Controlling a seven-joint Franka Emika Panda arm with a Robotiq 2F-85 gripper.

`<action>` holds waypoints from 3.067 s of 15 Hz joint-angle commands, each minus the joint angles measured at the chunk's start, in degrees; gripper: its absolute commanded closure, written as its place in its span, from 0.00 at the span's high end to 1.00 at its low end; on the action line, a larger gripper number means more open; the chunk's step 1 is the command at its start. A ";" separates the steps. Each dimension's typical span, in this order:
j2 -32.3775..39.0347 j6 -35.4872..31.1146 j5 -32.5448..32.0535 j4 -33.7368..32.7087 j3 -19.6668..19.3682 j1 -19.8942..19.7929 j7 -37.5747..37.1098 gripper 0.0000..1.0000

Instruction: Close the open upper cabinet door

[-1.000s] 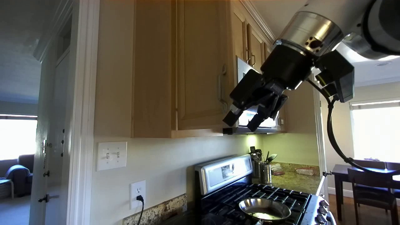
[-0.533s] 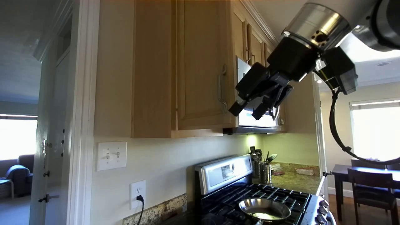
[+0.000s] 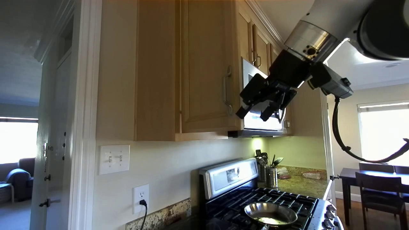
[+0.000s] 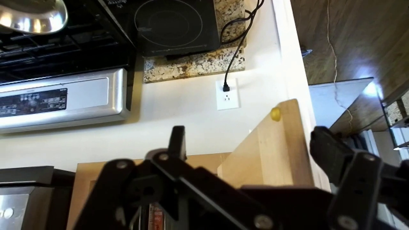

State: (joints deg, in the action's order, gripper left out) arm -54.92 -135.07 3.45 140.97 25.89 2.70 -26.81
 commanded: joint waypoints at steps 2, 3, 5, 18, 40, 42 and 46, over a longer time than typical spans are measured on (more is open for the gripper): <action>1.10 -1.46 -1.46 -0.50 -0.09 -1.79 -0.06 1.00; 0.91 -0.43 -1.68 -0.64 -0.16 -1.78 0.15 1.00; 0.05 1.02 -2.56 -0.63 -0.33 -2.05 0.42 1.00; -1.25 7.53 -8.86 -1.15 -10.41 -11.76 0.58 1.00; 1.00 20.36 -8.59 -6.87 -6.93 -1.71 4.73 0.34; 2.96 15.06 -8.39 -8.88 -6.48 -2.44 3.98 0.23; 7.55 7.51 -9.75 -12.68 -6.32 -4.37 4.21 0.04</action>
State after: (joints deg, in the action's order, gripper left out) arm -51.45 -123.85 -5.78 131.72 19.20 0.37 -21.57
